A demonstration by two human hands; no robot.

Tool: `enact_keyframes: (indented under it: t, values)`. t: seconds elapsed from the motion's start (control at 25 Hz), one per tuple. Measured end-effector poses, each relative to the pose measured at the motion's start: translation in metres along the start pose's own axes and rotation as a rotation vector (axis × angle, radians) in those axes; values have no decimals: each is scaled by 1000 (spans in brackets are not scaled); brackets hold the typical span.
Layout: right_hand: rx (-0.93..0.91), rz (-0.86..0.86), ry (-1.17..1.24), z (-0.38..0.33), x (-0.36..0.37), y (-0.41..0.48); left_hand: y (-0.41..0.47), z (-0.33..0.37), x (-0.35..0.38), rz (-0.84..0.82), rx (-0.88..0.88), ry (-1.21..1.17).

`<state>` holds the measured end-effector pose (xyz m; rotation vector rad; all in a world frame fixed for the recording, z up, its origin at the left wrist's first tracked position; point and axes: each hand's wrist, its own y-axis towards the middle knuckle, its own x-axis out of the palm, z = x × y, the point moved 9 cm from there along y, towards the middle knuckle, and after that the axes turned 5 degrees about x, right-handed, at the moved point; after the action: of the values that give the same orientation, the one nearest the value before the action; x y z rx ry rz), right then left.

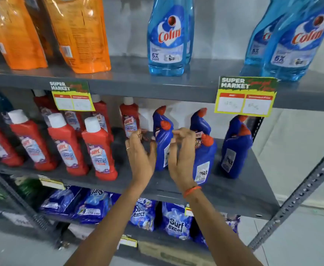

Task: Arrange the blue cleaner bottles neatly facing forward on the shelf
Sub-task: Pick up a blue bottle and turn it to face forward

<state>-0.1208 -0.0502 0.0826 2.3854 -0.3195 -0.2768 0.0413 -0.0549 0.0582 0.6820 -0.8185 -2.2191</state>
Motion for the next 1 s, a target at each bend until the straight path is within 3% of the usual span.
enact_keyframes:
  t: [0.16,0.28,0.4,0.56,0.72,0.88,1.0]
  values:
    - [398,-219,-214,103,71,-25,11,-73,43,-221,-248,-63]
    - [651,-317,-284,168,94,-39,16,-98,82,-447,-316,-116]
    - [643,-397,-331,182,106,-42,17,-106,108,-591,-314,-168]
    - [731,-379,-264,199,107,-47,22,-105,117,-613,-232,-122]
    - [888,-345,-42,224,104,-54,30,-118,115,-620,-356,-355]
    - [965,-399,308,216,109,-56,34,-116,114,-768,-483,-621]
    - [948,-250,364,214,106,-50,33,-109,114,-756,-506,-666]
